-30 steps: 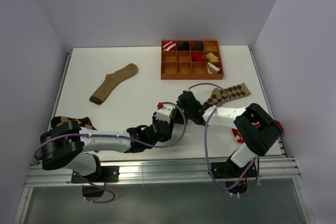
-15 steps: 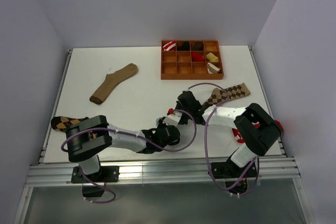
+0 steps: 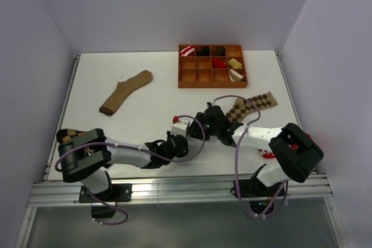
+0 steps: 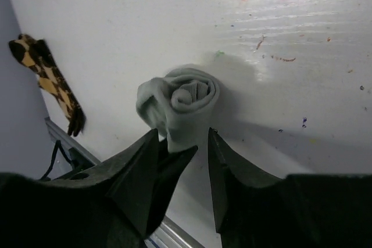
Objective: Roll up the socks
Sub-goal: Roll the sock at the center of the board.
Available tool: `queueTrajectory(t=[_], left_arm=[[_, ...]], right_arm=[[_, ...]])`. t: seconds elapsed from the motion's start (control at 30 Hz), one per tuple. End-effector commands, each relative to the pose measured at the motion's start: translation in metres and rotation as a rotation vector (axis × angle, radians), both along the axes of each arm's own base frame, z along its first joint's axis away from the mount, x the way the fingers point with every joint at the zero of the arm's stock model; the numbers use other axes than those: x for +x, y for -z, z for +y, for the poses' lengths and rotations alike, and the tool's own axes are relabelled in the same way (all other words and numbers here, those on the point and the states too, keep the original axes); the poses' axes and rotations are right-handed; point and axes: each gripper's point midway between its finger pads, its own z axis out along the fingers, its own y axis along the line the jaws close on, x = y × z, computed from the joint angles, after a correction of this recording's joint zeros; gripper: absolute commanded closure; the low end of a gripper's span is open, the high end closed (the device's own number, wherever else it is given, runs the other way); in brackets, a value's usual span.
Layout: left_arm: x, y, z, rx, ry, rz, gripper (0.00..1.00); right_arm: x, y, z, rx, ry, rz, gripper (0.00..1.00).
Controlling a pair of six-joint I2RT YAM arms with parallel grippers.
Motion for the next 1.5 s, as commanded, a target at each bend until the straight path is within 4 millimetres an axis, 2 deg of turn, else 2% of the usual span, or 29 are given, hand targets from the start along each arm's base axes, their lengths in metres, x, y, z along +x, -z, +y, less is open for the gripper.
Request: queueTrajectory(t=[0.0, 0.03, 0.1, 0.13, 0.23, 0.37, 0.43, 0.47, 0.5, 0.6, 0.83, 1.03, 1.13, 1.27, 1.3, 1.37, 1.4, 1.47], left_arm=[[-0.011, -0.004, -0.004, -0.183, 0.025, 0.140, 0.99], [-0.005, -0.014, -0.005, -0.247, 0.019, 0.145, 0.99], [-0.011, -0.012, -0.002, -0.302, 0.039, 0.210, 0.99], [-0.006, -0.018, -0.001, -0.345, 0.031, 0.214, 0.99], [-0.006, -0.021, 0.002, -0.431, 0.033, 0.284, 0.99], [-0.007, -0.023, 0.007, -0.575, 0.025, 0.370, 0.99], [0.000, -0.021, 0.015, -0.613, -0.008, 0.395, 0.99], [-0.004, -0.018, 0.017, -0.634, -0.009, 0.429, 0.99], [0.001, -0.021, 0.020, -0.663, -0.020, 0.427, 0.99], [0.000, -0.019, 0.024, -0.701, -0.029, 0.458, 0.99], [0.002, -0.008, 0.026, -0.717, -0.042, 0.499, 0.99], [0.000, 0.001, 0.027, -0.714, -0.043, 0.532, 0.99], [0.000, 0.005, 0.025, -0.703, -0.037, 0.542, 0.99], [0.001, 0.012, 0.028, -0.668, -0.046, 0.541, 0.97], [0.002, 0.011, 0.028, -0.660, -0.044, 0.533, 0.96], [0.005, 0.009, 0.029, -0.637, -0.040, 0.512, 0.89], [0.004, 0.011, 0.031, -0.614, -0.043, 0.517, 0.82], [0.009, 0.009, 0.033, -0.586, -0.048, 0.486, 0.73]], right_arm=[[0.019, -0.047, 0.006, 0.145, 0.053, -0.148, 0.52], [0.020, -0.048, 0.003, 0.151, 0.076, -0.166, 0.46], [0.021, -0.056, 0.000, 0.177, 0.096, -0.195, 0.41], [0.021, -0.057, -0.002, 0.186, 0.102, -0.208, 0.38], [0.021, -0.059, 0.000, 0.196, 0.089, -0.227, 0.34], [0.019, -0.049, 0.008, 0.210, 0.054, -0.210, 0.33], [0.017, -0.046, 0.012, 0.223, 0.032, -0.199, 0.33], [0.016, -0.040, 0.014, 0.218, 0.024, -0.184, 0.33], [0.015, -0.037, 0.017, 0.219, 0.012, -0.174, 0.33], [0.013, -0.026, 0.021, 0.208, -0.002, -0.151, 0.33], [0.007, -0.005, 0.031, 0.208, -0.039, -0.103, 0.34], [0.007, 0.005, 0.038, 0.195, -0.066, -0.081, 0.37], [0.006, 0.008, 0.039, 0.176, -0.075, -0.076, 0.43], [0.007, 0.011, 0.034, 0.128, -0.077, -0.074, 0.71], [0.011, 0.009, 0.034, 0.115, -0.068, -0.084, 0.83], [0.009, 0.010, 0.028, 0.073, -0.069, -0.077, 0.95], [0.010, 0.011, 0.025, 0.042, -0.063, -0.063, 1.00], [0.011, 0.012, 0.021, 0.004, -0.064, -0.058, 1.00]])
